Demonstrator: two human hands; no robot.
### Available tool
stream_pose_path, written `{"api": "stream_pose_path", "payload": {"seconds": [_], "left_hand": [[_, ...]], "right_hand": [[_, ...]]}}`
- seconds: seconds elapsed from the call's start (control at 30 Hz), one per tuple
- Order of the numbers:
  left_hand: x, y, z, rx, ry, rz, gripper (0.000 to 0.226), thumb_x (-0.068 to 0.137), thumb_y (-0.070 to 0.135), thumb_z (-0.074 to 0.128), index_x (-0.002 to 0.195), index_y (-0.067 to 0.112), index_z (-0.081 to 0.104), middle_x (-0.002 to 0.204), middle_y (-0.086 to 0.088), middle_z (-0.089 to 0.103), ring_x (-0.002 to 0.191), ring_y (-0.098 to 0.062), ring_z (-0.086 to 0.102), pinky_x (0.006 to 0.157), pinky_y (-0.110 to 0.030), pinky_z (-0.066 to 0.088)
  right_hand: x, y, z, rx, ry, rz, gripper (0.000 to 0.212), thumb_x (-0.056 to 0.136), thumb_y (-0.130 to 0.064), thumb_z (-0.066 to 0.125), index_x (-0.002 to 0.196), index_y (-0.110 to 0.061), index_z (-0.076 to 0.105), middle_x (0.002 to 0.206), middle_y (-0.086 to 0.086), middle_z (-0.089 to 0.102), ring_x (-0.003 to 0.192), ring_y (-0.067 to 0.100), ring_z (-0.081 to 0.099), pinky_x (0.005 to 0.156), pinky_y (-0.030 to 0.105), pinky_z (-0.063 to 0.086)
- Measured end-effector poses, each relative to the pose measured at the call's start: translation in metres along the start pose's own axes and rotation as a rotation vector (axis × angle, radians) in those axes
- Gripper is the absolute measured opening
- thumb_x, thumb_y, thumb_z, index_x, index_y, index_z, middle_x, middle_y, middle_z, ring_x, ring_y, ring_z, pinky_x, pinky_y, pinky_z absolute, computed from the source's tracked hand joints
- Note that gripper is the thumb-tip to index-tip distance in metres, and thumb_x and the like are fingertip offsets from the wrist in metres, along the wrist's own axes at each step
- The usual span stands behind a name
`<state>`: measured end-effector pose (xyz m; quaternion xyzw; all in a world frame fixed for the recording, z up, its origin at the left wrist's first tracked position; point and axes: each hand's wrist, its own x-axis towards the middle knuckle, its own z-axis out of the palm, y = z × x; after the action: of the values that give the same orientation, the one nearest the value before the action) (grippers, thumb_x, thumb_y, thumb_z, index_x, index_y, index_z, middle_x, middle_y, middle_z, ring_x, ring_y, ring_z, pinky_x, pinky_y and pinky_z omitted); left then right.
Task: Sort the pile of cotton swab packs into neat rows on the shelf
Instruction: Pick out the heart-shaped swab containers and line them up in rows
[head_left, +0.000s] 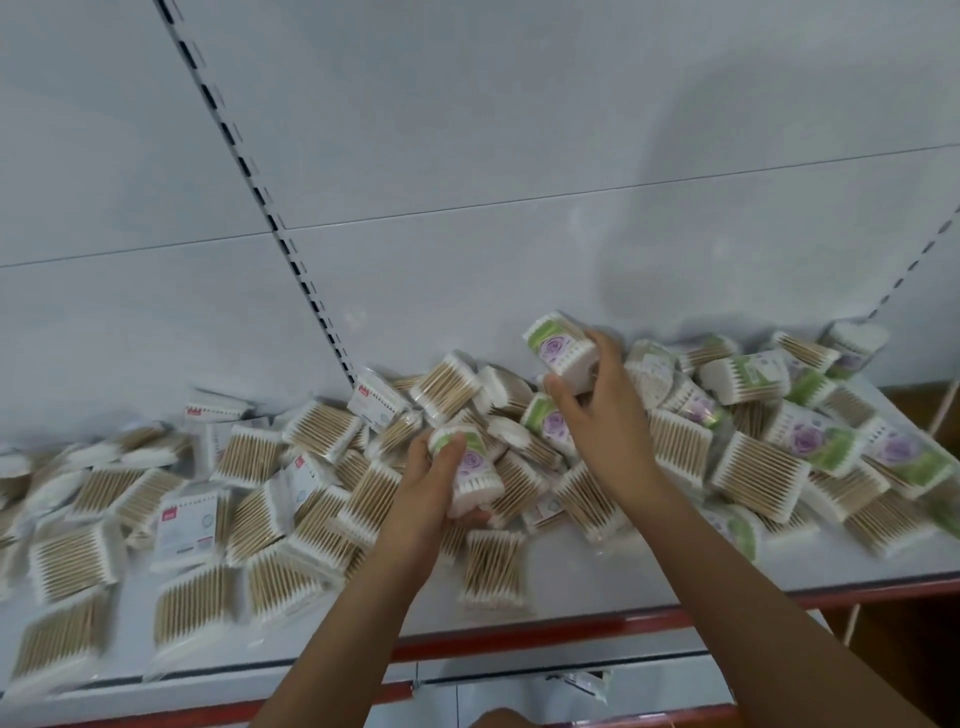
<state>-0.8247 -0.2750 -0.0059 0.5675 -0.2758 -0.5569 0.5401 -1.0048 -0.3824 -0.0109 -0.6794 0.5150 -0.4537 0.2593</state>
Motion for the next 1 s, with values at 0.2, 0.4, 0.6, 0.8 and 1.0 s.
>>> {"api": "stream_pose_path", "payload": {"seconds": [0.2,0.4,0.6,0.8,1.0], "left_hand": [[-0.020,0.006,-0.033,0.002,0.082,0.058,0.058,0.085,0.016,0.076,0.133,0.027,0.046,0.119,-0.015,0.068,0.099,-0.027,0.073,0.074,-0.036,0.060],[-0.062,0.009,-0.103,0.161,0.132,0.148,0.085,0.080,0.013,0.083,0.138,0.038,0.026,0.122,0.000,0.066,0.102,-0.009,0.071,0.078,-0.023,0.057],[-0.117,0.014,-0.223,0.043,0.287,0.235,0.078,0.073,0.017,0.089,0.129,0.040,0.041,0.124,-0.008,0.063,0.105,-0.020,0.071,0.089,-0.042,0.059],[-0.188,0.031,-0.368,-0.083,0.443,0.274,0.095,0.062,0.027,0.088,0.140,0.031,0.035,0.128,-0.008,0.059,0.105,-0.024,0.071,0.084,-0.036,0.060],[-0.247,0.041,-0.493,-0.117,0.644,0.304,0.090,0.066,0.031,0.085,0.139,0.040,0.032,0.124,-0.001,0.059,0.101,-0.019,0.073,0.072,-0.023,0.058]], "right_hand": [[0.000,-0.049,0.032,0.389,-0.099,-0.001,0.052,0.086,-0.029,0.074,0.129,-0.029,0.045,0.120,-0.003,0.061,0.106,0.009,0.064,0.082,0.030,0.058],[-0.039,-0.111,0.096,0.596,-0.334,-0.058,0.050,0.091,-0.022,0.070,0.133,-0.027,0.044,0.126,0.000,0.060,0.106,0.011,0.067,0.083,0.029,0.058],[-0.099,-0.187,0.180,0.665,-0.468,-0.061,0.043,0.093,-0.024,0.068,0.130,-0.032,0.047,0.121,-0.002,0.063,0.104,0.013,0.068,0.085,0.034,0.058],[-0.176,-0.284,0.291,0.730,-0.604,-0.058,0.048,0.085,-0.040,0.071,0.127,-0.035,0.049,0.122,0.000,0.064,0.108,0.017,0.068,0.090,0.048,0.057],[-0.240,-0.370,0.393,0.755,-0.752,-0.092,0.050,0.082,-0.041,0.071,0.127,-0.035,0.049,0.127,0.002,0.061,0.109,0.018,0.067,0.090,0.047,0.057]]}}
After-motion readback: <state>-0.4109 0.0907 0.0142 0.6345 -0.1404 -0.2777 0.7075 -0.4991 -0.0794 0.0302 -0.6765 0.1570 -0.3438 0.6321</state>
